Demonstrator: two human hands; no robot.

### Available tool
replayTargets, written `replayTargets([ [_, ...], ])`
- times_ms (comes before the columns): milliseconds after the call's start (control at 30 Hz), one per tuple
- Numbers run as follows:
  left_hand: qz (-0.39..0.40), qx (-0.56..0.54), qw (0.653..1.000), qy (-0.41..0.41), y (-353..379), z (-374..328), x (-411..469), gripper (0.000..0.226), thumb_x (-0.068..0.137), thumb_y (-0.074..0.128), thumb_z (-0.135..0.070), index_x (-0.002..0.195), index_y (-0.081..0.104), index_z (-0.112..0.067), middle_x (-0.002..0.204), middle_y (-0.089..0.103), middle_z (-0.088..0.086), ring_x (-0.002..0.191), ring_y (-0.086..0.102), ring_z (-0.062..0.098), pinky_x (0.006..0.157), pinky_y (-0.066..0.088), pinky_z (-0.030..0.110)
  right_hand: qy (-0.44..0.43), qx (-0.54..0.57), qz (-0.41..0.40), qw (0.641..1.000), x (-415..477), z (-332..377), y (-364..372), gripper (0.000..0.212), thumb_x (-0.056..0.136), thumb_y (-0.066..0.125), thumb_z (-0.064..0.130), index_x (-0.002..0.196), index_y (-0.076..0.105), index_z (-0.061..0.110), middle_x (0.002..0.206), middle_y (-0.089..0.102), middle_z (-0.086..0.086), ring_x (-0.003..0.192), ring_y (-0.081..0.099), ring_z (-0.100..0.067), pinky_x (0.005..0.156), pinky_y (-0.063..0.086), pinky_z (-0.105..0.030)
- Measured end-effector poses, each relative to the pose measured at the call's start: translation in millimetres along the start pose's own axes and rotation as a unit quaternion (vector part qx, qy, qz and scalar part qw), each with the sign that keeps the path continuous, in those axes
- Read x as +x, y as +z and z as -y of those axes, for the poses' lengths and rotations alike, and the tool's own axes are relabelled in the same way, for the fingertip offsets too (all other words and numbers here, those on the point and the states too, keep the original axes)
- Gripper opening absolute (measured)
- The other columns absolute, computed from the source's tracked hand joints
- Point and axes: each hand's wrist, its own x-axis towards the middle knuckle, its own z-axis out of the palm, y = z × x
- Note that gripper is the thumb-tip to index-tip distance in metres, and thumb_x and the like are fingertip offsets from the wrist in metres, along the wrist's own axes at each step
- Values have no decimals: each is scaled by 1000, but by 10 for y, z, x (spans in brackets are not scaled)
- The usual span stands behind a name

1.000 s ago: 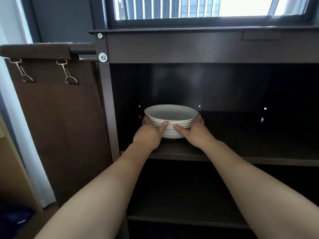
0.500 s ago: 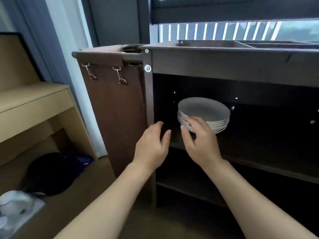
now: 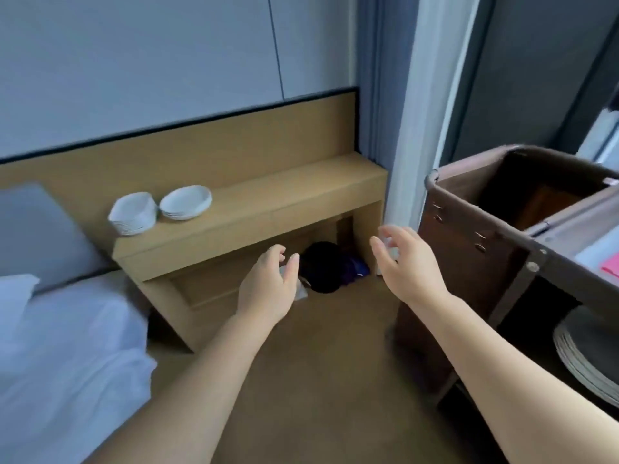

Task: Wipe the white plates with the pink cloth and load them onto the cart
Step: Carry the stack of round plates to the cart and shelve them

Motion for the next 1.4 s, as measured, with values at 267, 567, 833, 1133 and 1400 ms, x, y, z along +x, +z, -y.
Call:
replayTargets([
  [267, -91, 15, 984, -151, -1023, 1008, -93, 49, 98, 35, -52, 132, 48, -19, 125, 59, -6, 108, 57, 19, 88, 49, 37, -57, 27, 115, 991, 279, 924, 908, 48, 98, 48, 43, 138, 50, 16, 129, 57, -1, 108, 56, -15, 91, 49, -31],
  [567, -102, -11, 976, -194, -1331, 2263, 811, 53, 99, 35, -51, 139, 42, -17, 134, 54, -3, 118, 54, 20, 93, 46, 36, -66, -18, 193, 979, 1093, 1569, 2359, 50, 99, 45, 43, 141, 45, 15, 133, 53, -5, 97, 59, -17, 85, 47, -29],
  [833, -60, -6, 973, -223, -1388, 3085, 1830, 56, 99, 33, -52, 143, 35, -18, 142, 48, -4, 123, 52, 20, 95, 48, 40, -38, -40, 231, 971, 1909, 1903, 3451, 50, 100, 43, 42, 142, 42, 15, 135, 51, -7, 110, 56, -21, 87, 48, -35],
  [1133, -43, -18, 962, -268, -937, 3899, 2968, 59, 99, 35, -51, 147, 31, -16, 146, 44, -1, 126, 50, 21, 96, 47, 38, -17, -25, 269, 963, 3022, 1701, 4757, 51, 100, 42, 43, 142, 39, 14, 134, 51, -8, 96, 57, -22, 83, 49, -37],
  [1400, -21, -2, 934, -355, -297, 4576, 4477, 64, 100, 35, -49, 151, 23, -13, 151, 37, 5, 130, 47, 26, 98, 43, 38, -18, -28, 363, 931, 4442, 1399, 6222, 52, 102, 41, 37, 145, 32, 10, 136, 47, -16, 116, 50, -32, 84, 39, -35],
])
